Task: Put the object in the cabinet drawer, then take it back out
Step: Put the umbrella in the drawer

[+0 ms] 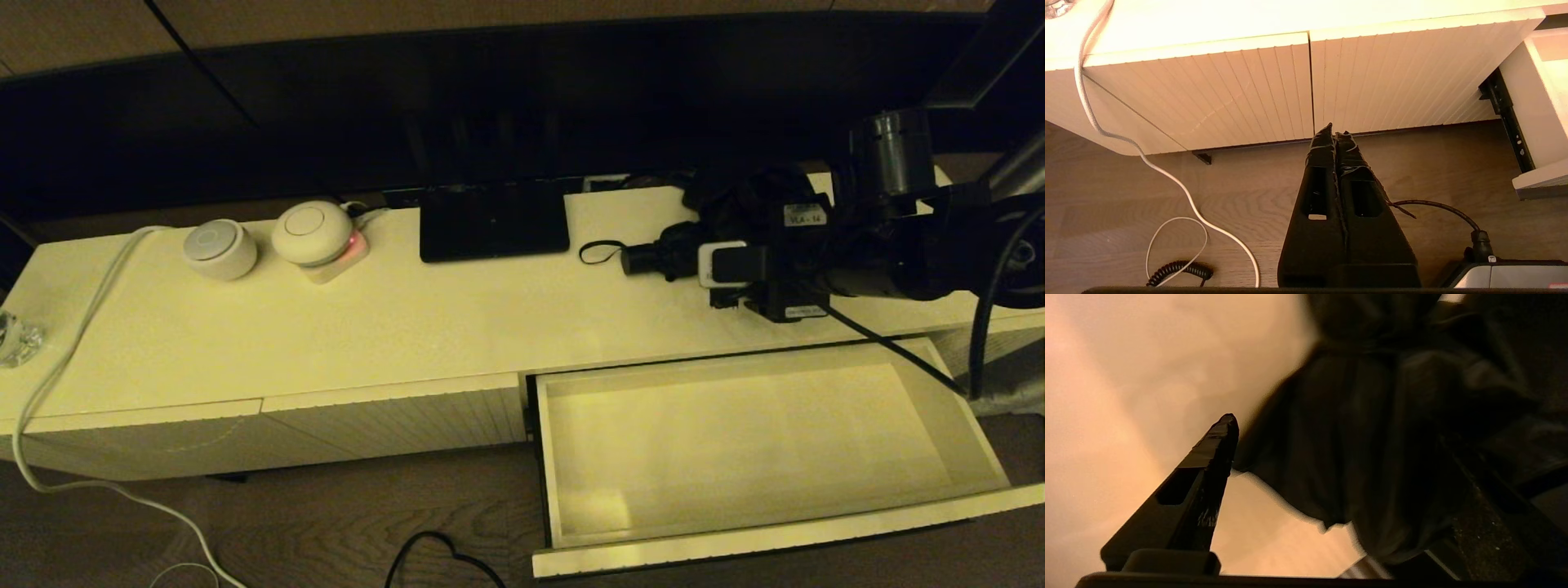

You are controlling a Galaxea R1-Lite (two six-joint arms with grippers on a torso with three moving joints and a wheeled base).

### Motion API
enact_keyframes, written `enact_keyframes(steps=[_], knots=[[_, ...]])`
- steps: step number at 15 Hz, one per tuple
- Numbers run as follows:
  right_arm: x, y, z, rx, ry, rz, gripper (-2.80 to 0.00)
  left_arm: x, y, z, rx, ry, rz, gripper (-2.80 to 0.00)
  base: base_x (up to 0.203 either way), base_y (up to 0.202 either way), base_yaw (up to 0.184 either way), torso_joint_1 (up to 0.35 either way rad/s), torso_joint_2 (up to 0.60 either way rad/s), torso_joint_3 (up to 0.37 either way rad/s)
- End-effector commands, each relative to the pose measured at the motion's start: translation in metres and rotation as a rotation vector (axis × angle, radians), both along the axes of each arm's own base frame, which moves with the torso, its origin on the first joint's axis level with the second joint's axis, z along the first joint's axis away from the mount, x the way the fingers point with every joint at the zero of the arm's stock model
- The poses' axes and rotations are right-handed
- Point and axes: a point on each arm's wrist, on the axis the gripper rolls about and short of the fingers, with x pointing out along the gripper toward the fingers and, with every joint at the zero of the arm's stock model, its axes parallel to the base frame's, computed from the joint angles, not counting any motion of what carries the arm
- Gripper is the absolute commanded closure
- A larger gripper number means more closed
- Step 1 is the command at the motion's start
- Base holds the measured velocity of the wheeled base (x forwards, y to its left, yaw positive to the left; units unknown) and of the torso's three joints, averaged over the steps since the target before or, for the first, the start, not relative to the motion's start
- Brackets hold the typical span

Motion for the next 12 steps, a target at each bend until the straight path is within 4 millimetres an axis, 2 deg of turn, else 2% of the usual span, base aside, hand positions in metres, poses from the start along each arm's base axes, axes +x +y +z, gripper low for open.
enact_keyframes(steps=[1,6,7,12], knots=[[0.013,-0.001,-0.004,-0.028,-0.005,-0.004,-2.8,0.0,0.0,0.0,0.0,0.001,0.0,0.0,0.0,0.0,0.0,0.0,0.0,0.0],[0.02,-0.002,-0.003,-0.048,-0.018,-0.006,-2.8,0.0,0.0,0.0,0.0,0.001,0.0,0.0,0.0,0.0,0.0,0.0,0.0,0.0],[0.025,-0.002,-0.008,-0.05,-0.006,-0.01,-2.8,0.0,0.0,0.0,0.0,0.001,0.0,0.0,0.0,0.0,0.0,0.0,0.0,0.0],[0.038,0.0,-0.008,-0.042,-0.04,-0.016,-2.8,0.0,0.0,0.0,0.0,0.001,0.0,0.0,0.0,0.0,0.0,0.0,0.0,0.0]])
